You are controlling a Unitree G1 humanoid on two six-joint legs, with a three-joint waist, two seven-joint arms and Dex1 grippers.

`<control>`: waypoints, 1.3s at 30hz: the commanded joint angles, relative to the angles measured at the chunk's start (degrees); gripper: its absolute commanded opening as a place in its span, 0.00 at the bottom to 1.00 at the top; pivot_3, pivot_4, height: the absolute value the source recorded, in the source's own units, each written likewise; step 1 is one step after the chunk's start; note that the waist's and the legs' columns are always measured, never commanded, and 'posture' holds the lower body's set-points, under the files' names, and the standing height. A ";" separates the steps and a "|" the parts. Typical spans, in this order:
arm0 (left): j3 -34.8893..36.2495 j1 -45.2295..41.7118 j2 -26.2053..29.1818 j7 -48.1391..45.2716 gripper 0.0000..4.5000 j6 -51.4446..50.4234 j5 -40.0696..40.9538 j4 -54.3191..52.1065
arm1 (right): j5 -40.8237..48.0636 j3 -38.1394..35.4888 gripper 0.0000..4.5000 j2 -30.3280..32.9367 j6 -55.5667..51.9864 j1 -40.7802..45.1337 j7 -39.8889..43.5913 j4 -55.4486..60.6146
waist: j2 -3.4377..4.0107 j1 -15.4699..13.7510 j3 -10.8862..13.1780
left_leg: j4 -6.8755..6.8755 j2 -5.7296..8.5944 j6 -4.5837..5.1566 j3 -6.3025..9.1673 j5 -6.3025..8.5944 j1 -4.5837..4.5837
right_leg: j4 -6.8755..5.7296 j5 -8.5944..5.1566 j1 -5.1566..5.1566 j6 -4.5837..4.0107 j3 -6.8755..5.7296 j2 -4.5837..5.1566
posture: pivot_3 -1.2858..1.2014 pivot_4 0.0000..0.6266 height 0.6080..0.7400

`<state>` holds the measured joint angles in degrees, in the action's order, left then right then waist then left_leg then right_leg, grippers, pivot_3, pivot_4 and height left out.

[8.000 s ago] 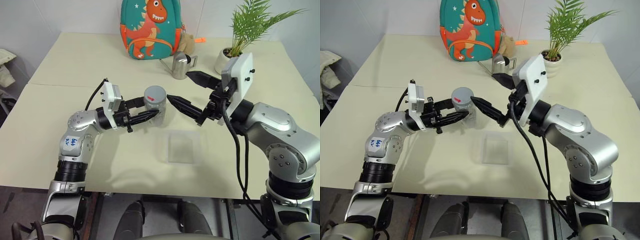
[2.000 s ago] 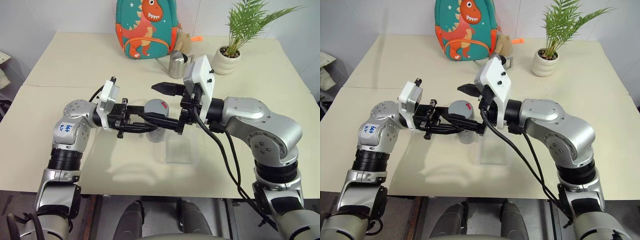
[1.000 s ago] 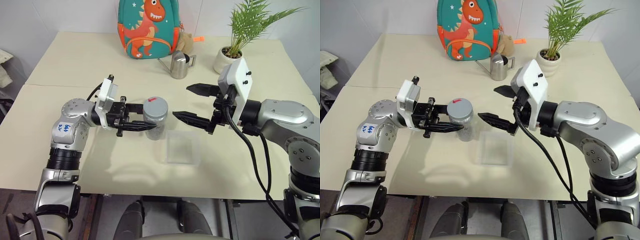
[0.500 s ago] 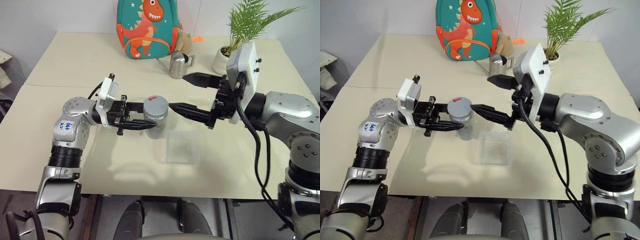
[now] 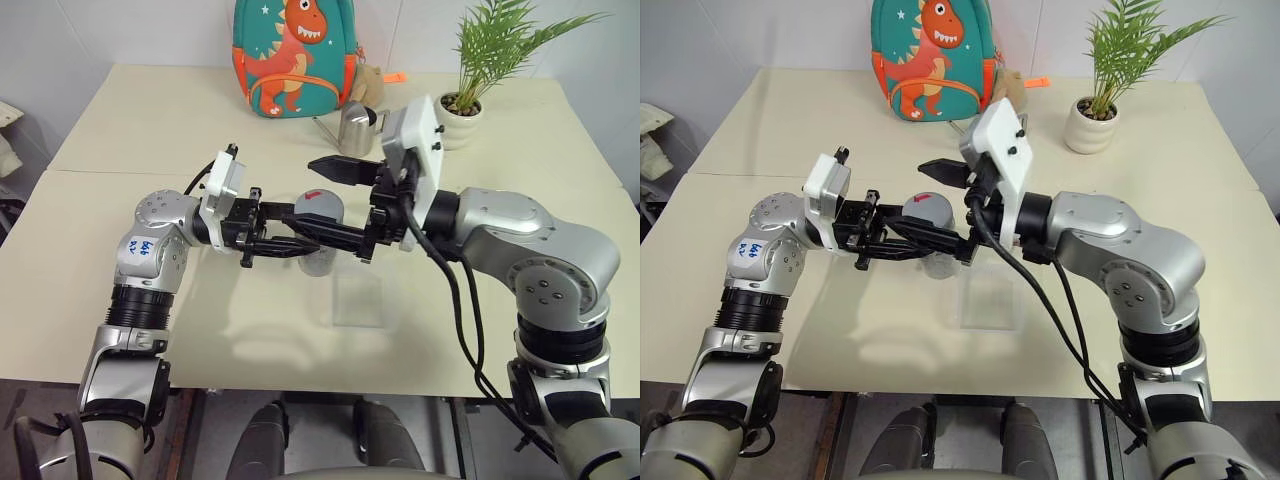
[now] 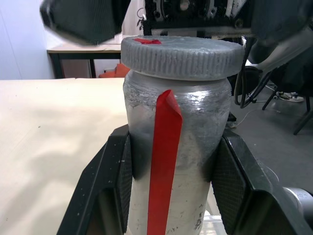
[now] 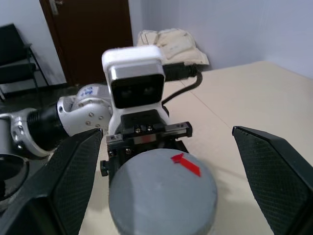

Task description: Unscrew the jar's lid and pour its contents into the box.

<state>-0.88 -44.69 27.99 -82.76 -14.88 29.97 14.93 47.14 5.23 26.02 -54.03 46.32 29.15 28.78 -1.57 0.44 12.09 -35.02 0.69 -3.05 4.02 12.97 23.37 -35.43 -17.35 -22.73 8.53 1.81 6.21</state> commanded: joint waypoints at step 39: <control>0.93 -0.88 0.28 -0.10 0.41 1.46 -0.38 0.21 | -0.17 -6.69 0.99 10.66 -2.04 -3.34 1.62 4.64 | 0.00 -0.11 0.00 | -0.02 0.00 0.00 0.00 0.00 0.00 | -0.01 0.00 0.00 0.00 0.00 0.00 | 0.52 0.24 1.00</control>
<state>-0.53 -44.69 27.96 -81.95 -14.30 29.01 16.48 46.80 1.57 35.58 -56.29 42.91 31.25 32.31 -1.57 0.33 12.09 -35.04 0.68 -3.05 4.02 12.97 23.37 -35.44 -17.35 -22.73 8.53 1.81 6.21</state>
